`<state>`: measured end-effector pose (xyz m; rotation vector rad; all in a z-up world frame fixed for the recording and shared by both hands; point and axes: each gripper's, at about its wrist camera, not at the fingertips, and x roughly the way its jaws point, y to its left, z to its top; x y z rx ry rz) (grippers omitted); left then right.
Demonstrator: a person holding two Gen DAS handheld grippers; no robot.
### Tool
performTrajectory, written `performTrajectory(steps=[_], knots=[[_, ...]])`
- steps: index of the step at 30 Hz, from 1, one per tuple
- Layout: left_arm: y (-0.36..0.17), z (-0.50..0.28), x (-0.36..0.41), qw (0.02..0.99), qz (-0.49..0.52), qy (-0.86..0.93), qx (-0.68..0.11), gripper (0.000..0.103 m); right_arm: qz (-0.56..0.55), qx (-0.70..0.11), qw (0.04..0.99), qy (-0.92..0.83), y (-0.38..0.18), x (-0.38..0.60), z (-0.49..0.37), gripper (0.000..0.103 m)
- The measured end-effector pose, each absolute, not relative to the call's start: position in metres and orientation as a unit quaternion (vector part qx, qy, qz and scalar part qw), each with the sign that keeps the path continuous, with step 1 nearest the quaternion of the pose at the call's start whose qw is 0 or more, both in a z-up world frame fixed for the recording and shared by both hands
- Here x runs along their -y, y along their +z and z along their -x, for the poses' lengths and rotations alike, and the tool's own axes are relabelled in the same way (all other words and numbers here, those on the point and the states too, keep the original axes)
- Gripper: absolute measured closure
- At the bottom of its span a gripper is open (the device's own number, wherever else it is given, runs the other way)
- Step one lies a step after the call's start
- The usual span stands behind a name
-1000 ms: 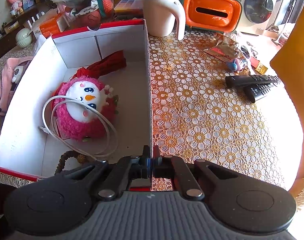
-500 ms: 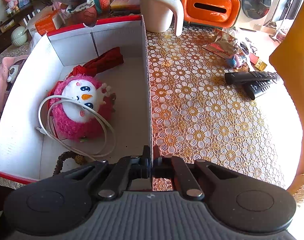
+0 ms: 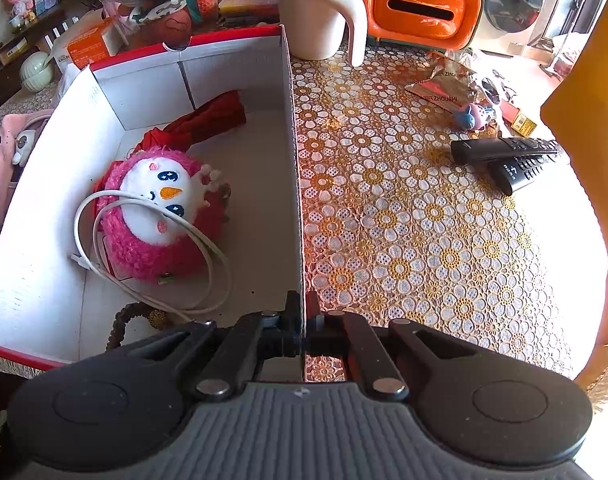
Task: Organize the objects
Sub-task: 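Move the left tool to the pink pouch holding the white earbud case, then close the left tool on the pink pouch's edge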
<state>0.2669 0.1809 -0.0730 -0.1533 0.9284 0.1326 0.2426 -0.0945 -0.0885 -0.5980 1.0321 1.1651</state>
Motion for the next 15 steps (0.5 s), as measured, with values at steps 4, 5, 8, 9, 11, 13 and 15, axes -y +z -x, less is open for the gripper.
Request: performTrajectory(steps=[4,5,8,9,11,13,15], knots=[[-0.085,-0.275,-0.186,0.883,0.079,0.070,-0.457,0.001,0.267,-0.458,0.672,0.517,-0.089,0.094,-0.243,0.101],[-0.088,-0.277,-0.187,0.882,0.081,0.072,-0.460,0.001,0.268,-0.458,0.672,0.517,-0.090,0.094,-0.242,0.101],[-0.095,-0.278,-0.191,0.877,0.095,0.071,-0.466,0.002,0.268,-0.459,0.671,0.517,-0.091,0.093,-0.243,0.101],[-0.098,-0.279,-0.192,0.875,0.103,0.069,-0.467,0.004,0.267,-0.459,0.672,0.516,-0.091,0.093,-0.243,0.101],[-0.099,-0.278,-0.194,0.874,0.114,0.063,-0.468,0.010,0.267,-0.460,0.672,0.515,-0.092,0.093,-0.242,0.101],[-0.099,-0.278,-0.194,0.875,0.119,0.055,-0.466,0.020,0.268,-0.461,0.672,0.514,-0.092,0.092,-0.242,0.101],[-0.098,-0.277,-0.193,0.876,0.121,0.049,-0.464,0.030,0.268,-0.460,0.673,0.513,-0.092,0.092,-0.242,0.101]])
